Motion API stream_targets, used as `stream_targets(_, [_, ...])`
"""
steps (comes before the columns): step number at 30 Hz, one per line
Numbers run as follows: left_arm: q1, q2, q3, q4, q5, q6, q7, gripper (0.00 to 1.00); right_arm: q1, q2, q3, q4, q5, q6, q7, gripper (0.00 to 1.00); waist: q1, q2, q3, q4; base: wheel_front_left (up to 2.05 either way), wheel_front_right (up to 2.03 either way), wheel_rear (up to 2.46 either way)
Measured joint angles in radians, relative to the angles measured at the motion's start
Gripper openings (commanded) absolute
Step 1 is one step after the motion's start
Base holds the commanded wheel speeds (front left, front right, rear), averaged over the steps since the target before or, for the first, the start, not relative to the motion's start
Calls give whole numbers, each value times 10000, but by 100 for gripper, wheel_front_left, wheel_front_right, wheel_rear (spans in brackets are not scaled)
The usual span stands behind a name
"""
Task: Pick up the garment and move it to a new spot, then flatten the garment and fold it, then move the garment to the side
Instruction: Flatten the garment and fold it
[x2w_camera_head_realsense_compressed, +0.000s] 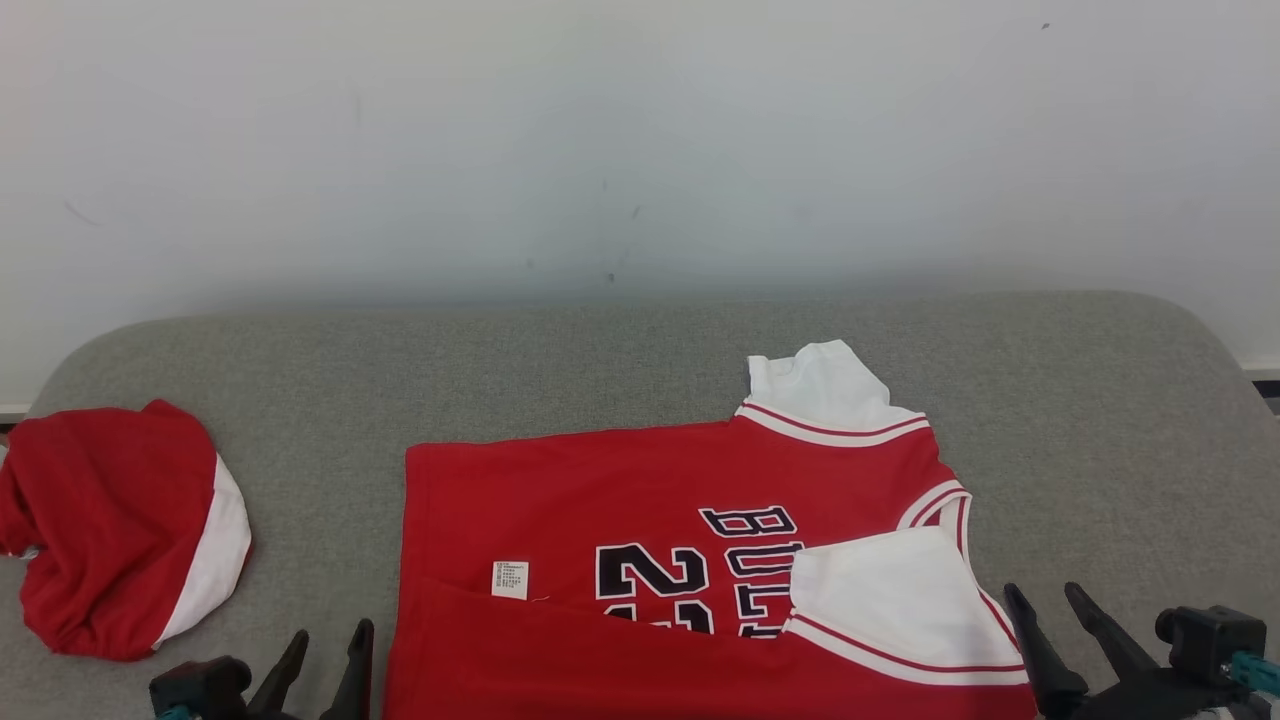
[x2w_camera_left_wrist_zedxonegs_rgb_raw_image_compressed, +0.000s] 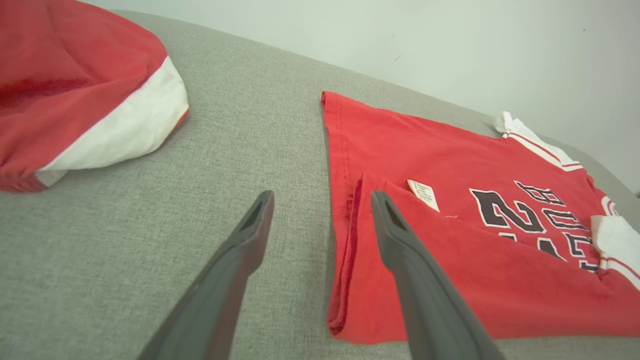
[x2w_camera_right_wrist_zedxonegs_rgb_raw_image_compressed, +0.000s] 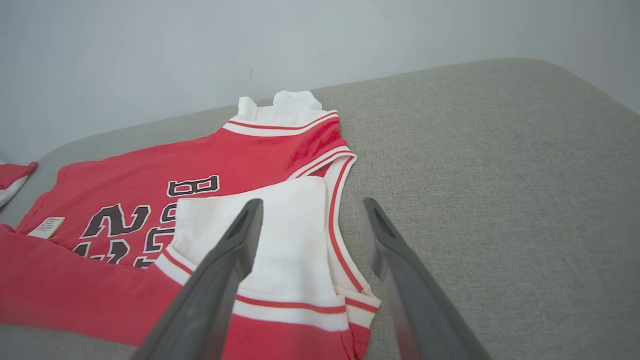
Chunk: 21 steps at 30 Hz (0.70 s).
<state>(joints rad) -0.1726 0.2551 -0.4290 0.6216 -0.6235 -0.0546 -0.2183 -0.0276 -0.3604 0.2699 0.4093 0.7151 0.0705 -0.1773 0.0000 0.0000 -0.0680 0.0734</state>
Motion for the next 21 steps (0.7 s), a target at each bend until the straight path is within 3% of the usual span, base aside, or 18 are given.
stream_targets(4, [4,13,12,-637,399,397,-65,100,2,23,-6,-621,-249,-115,-288,100,0,0,8,11,0,0,0])
stream_targets(11, [89,50,136,-1461,529,907,-130,100,-1,142,-153,-1453,-654,-600,-522,100,2,0,71,68,0,0,0])
stream_targets(21, [154,422,196,-2057,895,1072,-201,100,102,173,-12,-1983,-1026,-867,-531,100,2,0,307,55,0,0,0])
